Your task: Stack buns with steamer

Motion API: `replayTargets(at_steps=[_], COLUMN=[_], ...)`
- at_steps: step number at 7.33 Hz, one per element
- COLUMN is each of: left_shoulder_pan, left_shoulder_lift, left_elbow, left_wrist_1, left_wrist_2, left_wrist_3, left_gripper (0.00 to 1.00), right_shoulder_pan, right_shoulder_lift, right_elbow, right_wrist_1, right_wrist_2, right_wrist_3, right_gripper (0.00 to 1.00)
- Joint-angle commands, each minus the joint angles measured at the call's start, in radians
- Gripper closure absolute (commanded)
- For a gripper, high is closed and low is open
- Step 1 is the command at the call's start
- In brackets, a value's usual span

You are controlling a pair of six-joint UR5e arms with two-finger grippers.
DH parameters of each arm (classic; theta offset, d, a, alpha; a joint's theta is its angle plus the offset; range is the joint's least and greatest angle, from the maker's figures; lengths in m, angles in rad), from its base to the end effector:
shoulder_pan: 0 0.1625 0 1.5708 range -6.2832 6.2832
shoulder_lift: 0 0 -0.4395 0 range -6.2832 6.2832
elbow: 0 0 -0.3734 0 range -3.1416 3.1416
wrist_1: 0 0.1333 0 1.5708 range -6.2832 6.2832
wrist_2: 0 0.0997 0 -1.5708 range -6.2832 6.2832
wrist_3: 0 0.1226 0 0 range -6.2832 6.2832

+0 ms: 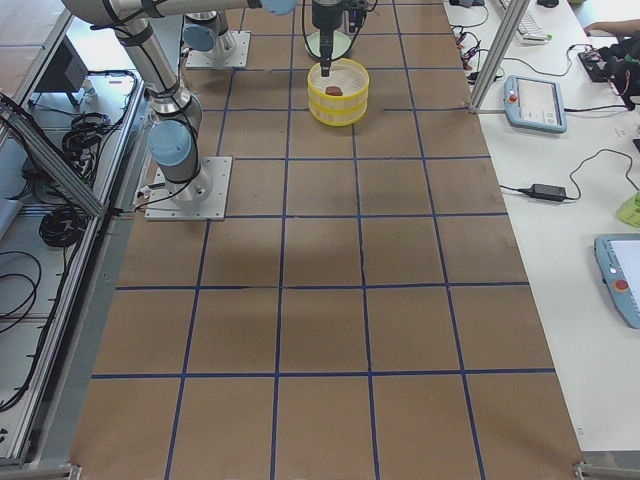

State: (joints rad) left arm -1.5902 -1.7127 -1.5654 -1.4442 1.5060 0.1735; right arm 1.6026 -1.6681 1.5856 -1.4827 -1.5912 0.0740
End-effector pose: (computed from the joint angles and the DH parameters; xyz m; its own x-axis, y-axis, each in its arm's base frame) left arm -0.1515 -0.5277 0.4234 -0.9794 0.1910 0.0655 0.1913 0.9815 -0.0014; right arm 0.1444 -0.4241 0.5076 -0.9989 0.0421 0.0208 0.0422 0.9991 0.0041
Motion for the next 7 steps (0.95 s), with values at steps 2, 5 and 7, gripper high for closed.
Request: replayTargets(at_steps=[2, 5, 7], left_shoulder_pan=[0.026, 0.015, 0.009], left_shoulder_lift=[0.109, 0.156, 0.144], left_elbow=[0.087, 0.073, 0.041], left_wrist_1=[-0.148, -0.148, -0.133], left_wrist_2=[0.053, 0.048, 0.048], left_wrist_3=[0.050, 0.052, 0.055], left_gripper=[0.00, 0.00, 0.00], right_shoulder_pan=[0.002, 0.002, 0.002], right_shoulder_lift=[-0.001, -0.007, -0.006], right_elbow=[0.001, 0.001, -0.001], right_wrist_1=[0.001, 0.015, 0.015], right_wrist_2=[-0.003, -0.007, -0.009], right_wrist_3=[-0.002, -0.002, -0.002], right_gripper=[0.00, 0.00, 0.00])
